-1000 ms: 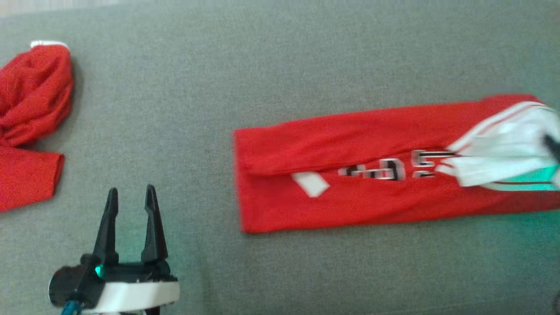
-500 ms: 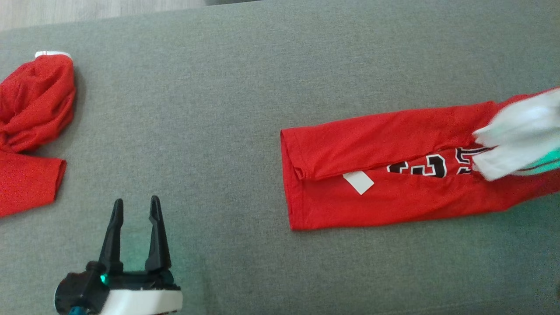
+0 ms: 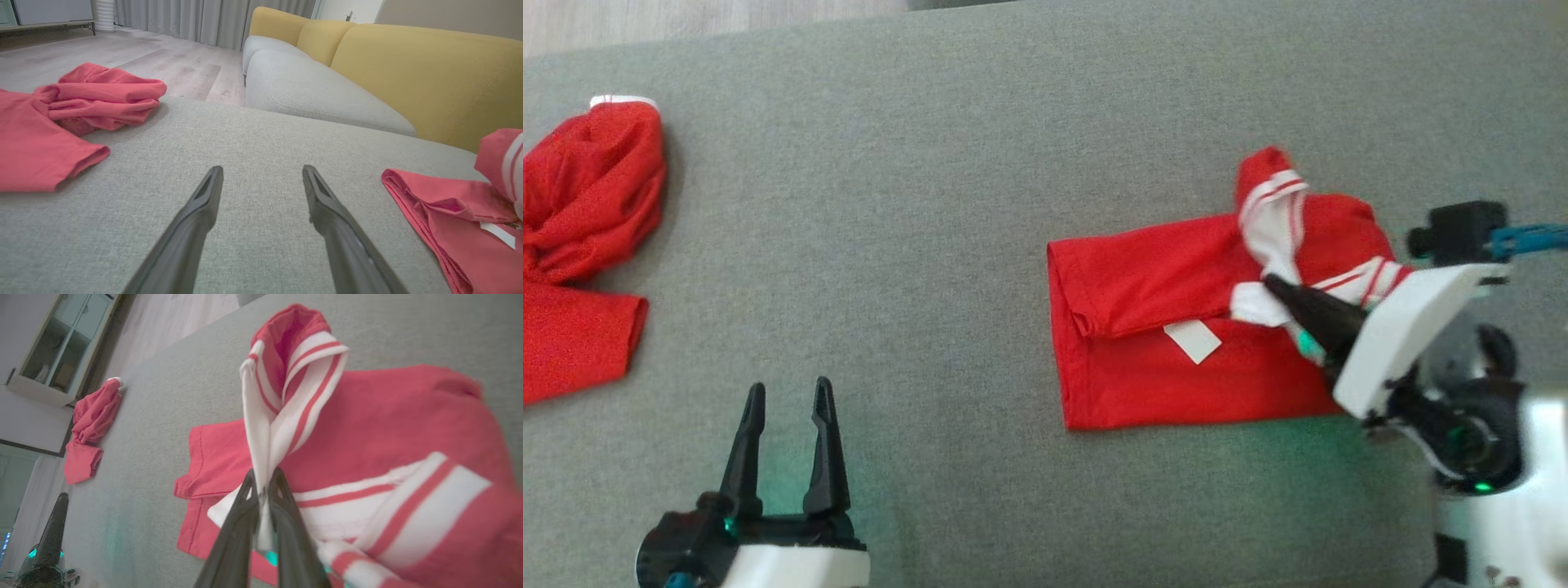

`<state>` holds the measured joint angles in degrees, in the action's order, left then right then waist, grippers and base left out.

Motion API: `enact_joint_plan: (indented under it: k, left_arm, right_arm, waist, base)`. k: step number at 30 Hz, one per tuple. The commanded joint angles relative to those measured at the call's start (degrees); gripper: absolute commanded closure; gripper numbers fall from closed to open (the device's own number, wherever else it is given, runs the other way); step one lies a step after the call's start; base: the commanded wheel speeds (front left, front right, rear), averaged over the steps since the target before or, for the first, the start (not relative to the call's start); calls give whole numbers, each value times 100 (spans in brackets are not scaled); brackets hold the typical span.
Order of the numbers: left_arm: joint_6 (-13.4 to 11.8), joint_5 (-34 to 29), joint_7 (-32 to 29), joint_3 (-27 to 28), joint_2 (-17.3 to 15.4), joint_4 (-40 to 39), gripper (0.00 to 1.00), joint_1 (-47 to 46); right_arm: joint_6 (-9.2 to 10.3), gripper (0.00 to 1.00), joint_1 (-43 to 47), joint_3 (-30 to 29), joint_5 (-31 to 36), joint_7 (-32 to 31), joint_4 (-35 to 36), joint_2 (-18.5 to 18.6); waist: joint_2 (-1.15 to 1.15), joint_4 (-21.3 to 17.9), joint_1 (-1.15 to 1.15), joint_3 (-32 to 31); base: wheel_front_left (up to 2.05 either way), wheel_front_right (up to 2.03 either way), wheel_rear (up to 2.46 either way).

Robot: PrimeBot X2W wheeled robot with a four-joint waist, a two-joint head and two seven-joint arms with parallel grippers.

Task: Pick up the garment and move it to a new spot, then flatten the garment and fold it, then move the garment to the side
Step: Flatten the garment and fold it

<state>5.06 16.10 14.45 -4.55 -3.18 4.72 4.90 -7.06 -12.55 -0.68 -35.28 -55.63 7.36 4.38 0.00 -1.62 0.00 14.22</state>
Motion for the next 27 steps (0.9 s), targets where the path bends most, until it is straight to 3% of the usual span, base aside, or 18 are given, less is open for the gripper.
enact_joint_plan:
  k: [1,13,27]
  left_arm:
    - [-8,-62,54,182,20,-118,0,-108]
    - [28,-125,55,156,28,131,0,-157]
    - [43,-121,55,117,30,304,0,-227]
  right_arm:
    - [-43,100,-112,216,-56,213,148,-59]
    - [-43,100,-317,1186,-243,1534,-662,-148]
    - [-43,100,-675,2011,-594,2176,-1217,-149]
  waist:
    - [0,10,0,5]
    - [0,76,0,103]
    - [0,84,0,119]
  base:
    - [0,0,0]
    - [0,0,0]
    - [0,0,0]
